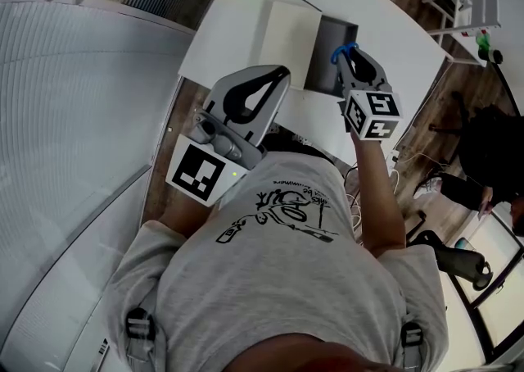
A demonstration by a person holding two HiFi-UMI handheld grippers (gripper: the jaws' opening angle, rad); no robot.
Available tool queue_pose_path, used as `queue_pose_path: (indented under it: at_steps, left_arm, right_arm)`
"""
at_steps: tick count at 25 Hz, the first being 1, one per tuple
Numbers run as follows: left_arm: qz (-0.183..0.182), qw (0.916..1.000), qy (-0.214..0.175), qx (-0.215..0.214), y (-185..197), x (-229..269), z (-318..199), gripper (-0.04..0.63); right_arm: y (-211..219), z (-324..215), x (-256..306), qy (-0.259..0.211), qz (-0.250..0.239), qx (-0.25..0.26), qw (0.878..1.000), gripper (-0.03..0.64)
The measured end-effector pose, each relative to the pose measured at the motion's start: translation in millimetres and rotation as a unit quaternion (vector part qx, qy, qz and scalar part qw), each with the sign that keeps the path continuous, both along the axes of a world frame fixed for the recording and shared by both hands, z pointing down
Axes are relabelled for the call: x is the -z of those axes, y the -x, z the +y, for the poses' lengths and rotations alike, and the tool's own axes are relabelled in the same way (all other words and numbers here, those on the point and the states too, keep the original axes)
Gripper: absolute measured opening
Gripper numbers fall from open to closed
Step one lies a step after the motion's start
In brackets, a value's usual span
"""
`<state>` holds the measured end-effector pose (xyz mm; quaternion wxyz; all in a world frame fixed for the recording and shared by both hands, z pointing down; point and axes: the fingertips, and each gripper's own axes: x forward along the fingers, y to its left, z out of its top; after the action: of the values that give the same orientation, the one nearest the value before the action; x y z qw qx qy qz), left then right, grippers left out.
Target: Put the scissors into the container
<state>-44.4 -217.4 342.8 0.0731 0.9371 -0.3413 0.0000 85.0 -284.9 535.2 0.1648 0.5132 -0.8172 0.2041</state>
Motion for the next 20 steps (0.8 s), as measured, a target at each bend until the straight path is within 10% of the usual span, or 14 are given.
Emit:
queue_pose_path:
  at_steps: [20]
  left_arm:
    - [-0.002, 0.9998, 0.008, 0.015, 12.0, -6.1, 2.1, 0.023]
  right_arm:
    - [-3.9, -27.0, -109.0, 0.109, 0.006, -0.037, 0.993, 0.083]
